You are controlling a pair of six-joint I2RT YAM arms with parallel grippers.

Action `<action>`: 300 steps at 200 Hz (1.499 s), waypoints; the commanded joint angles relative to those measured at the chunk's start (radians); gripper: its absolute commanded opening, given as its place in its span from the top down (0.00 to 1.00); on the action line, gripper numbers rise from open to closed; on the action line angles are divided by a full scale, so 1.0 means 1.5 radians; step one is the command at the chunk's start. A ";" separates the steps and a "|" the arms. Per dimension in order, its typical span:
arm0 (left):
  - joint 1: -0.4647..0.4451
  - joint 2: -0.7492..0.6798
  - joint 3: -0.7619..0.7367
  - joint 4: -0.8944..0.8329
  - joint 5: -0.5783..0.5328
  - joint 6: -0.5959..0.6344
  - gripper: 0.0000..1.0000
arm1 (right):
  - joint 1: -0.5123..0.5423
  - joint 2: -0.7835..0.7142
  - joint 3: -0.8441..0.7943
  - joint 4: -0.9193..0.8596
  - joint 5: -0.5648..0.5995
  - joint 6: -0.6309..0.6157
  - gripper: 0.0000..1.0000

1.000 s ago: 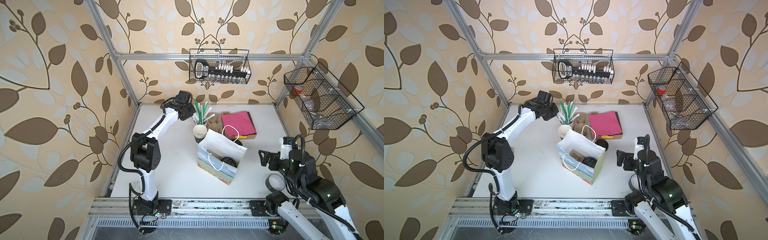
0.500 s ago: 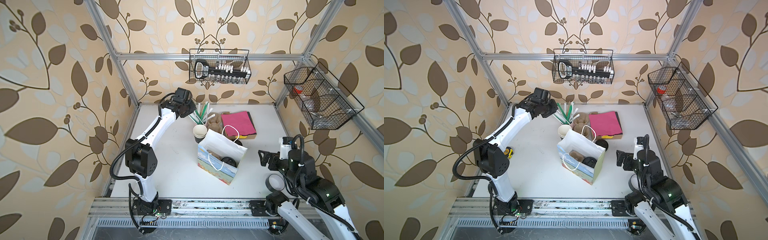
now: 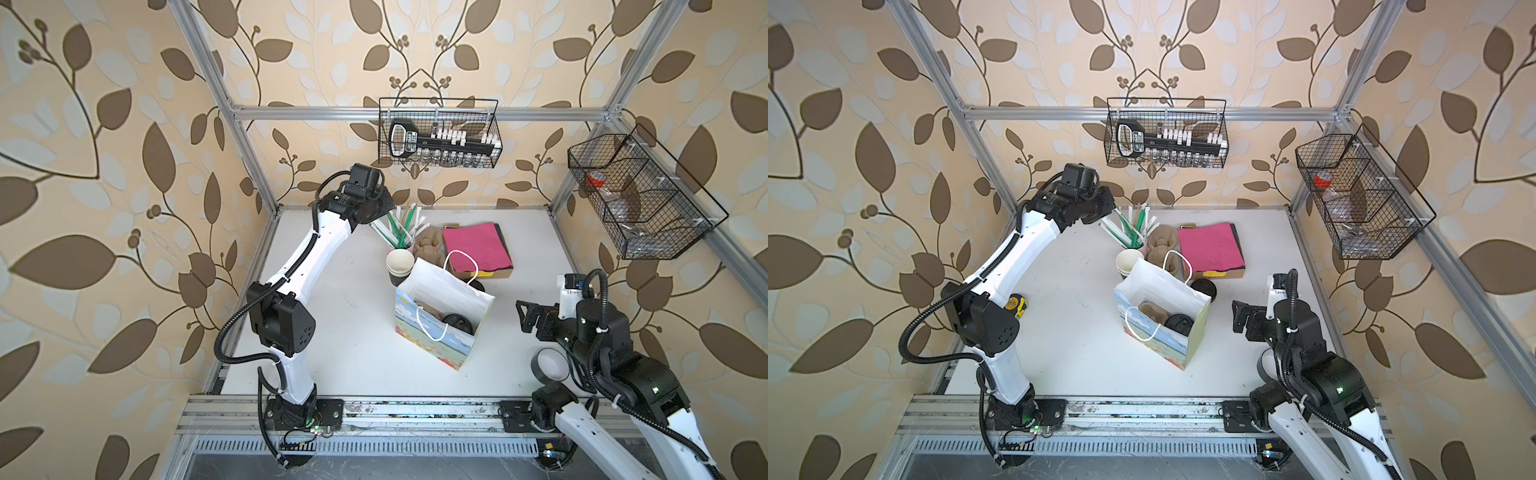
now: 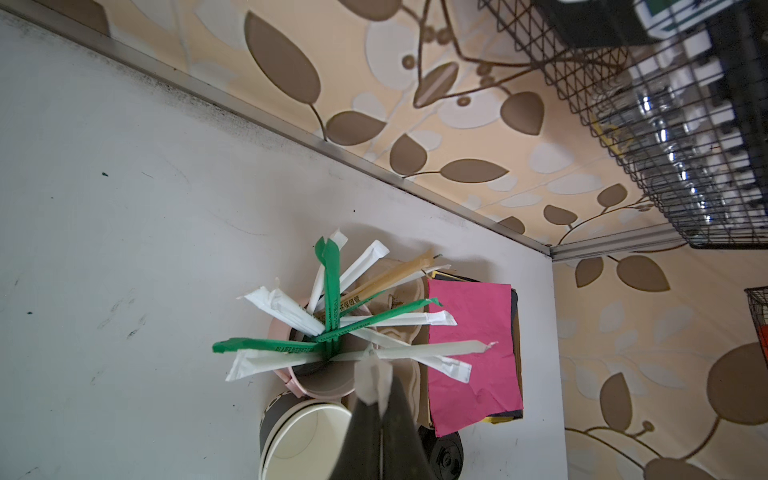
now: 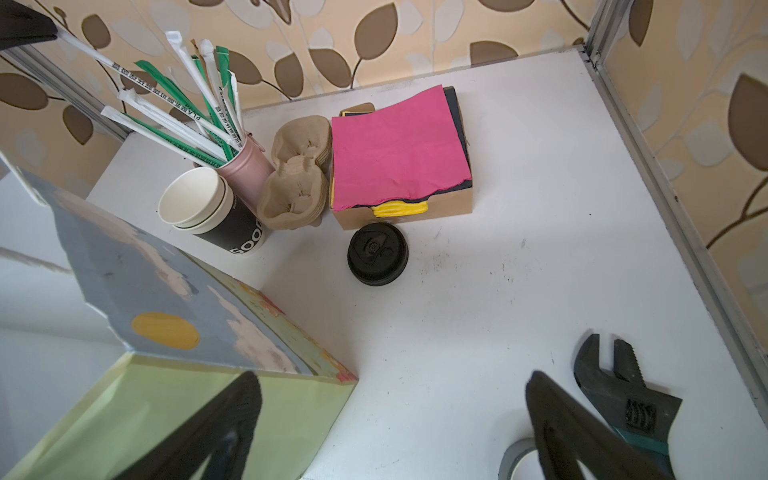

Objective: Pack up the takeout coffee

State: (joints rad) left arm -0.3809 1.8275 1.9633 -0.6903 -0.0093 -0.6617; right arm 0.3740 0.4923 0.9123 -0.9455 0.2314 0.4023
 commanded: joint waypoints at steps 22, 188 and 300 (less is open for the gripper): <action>-0.005 -0.029 0.096 -0.049 -0.066 0.074 1.00 | 0.005 0.004 -0.011 0.009 -0.002 -0.010 0.00; -0.151 -0.461 0.005 -0.204 -0.002 0.069 1.00 | 0.007 0.028 -0.011 0.007 0.002 -0.008 0.00; -0.236 -0.501 -0.239 -0.128 0.065 0.011 1.00 | 0.007 0.061 -0.011 0.007 0.002 -0.008 0.00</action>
State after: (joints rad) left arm -0.6937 1.0843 1.6268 -0.9497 0.1204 -0.6357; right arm 0.3798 0.5728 0.9104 -0.9390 0.2287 0.3992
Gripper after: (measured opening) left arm 0.046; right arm 0.991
